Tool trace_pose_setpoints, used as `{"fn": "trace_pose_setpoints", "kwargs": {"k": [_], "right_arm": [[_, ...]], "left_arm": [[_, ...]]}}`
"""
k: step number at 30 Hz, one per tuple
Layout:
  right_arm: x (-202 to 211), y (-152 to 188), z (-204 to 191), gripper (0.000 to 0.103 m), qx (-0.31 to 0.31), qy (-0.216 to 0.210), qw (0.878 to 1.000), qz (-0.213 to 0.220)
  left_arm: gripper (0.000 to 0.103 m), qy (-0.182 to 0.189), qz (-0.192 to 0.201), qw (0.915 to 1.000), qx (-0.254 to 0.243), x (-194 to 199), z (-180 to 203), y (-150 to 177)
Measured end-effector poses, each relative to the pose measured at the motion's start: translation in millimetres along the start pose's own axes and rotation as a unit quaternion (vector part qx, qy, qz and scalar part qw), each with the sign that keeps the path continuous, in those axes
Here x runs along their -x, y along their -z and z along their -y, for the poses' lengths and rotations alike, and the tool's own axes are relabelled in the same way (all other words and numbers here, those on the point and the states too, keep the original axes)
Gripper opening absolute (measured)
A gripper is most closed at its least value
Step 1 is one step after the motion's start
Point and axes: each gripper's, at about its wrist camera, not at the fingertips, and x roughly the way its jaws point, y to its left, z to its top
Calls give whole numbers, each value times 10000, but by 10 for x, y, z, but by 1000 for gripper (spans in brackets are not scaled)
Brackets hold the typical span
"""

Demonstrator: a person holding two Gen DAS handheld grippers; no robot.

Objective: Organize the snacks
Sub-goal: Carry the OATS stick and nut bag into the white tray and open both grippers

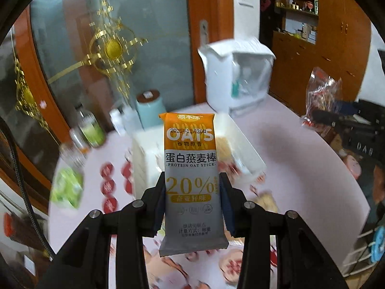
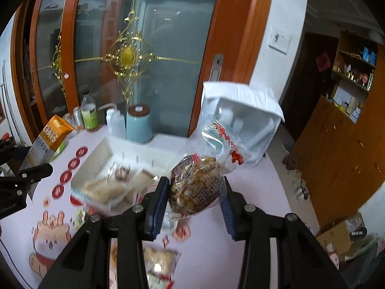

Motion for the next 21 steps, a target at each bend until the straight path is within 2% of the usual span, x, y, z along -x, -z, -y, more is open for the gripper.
{"fn": "trace_pose_setpoints", "kwargs": {"k": [5, 10, 15, 21], "right_arm": [[-304, -333, -47, 42, -121, -307, 9995, -20], [-663, -398, -231, 42, -143, -682, 9974, -200], [-1082, -324, -417, 42, -73, -885, 9948, -503], [-1555, -177, -563, 42, 53, -1015, 9908, -894]], "left_arm": [[39, -352, 180, 9992, -84, -153, -179, -441], [39, -521, 122, 9986, 40, -511, -354, -745], [39, -469, -243, 9982, 288, -1027, -446, -746], [39, -480, -658, 9961, 341, -1558, -457, -557]]}}
